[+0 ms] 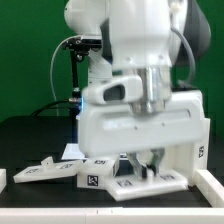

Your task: Assemble cabinet

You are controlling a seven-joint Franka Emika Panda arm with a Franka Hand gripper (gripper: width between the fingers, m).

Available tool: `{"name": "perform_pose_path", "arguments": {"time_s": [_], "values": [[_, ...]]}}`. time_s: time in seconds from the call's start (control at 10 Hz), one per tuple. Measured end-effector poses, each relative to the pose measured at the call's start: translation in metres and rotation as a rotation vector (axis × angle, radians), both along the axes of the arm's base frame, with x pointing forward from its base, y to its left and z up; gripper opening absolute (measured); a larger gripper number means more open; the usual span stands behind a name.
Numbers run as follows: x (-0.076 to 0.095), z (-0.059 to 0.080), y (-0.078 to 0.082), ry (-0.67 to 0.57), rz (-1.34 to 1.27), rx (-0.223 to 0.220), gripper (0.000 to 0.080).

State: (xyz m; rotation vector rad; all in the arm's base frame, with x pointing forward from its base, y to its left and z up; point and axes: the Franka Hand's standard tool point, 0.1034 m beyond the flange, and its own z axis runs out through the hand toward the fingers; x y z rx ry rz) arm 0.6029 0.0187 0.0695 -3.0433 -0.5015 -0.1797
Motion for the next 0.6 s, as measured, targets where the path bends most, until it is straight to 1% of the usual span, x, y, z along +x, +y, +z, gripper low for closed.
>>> {"name": "perform_pose_path", "arguments": {"time_s": [0.1,0.2,0.3,0.4,0.6], "values": [[-0.006,0.023,-0.011,-0.009,0.006,-0.008,0.0062],[-0.010,0.033,-0.015,-0.021,0.000,-0.011,0.0062],[-0.011,0.025,-0.012,-0.009,0.004,-0.009,0.0063],[-0.011,0.023,-0.011,-0.006,0.004,-0.009,0.0064],[-0.012,0.023,-0.012,-0.006,0.006,-0.009,0.0064]]}}
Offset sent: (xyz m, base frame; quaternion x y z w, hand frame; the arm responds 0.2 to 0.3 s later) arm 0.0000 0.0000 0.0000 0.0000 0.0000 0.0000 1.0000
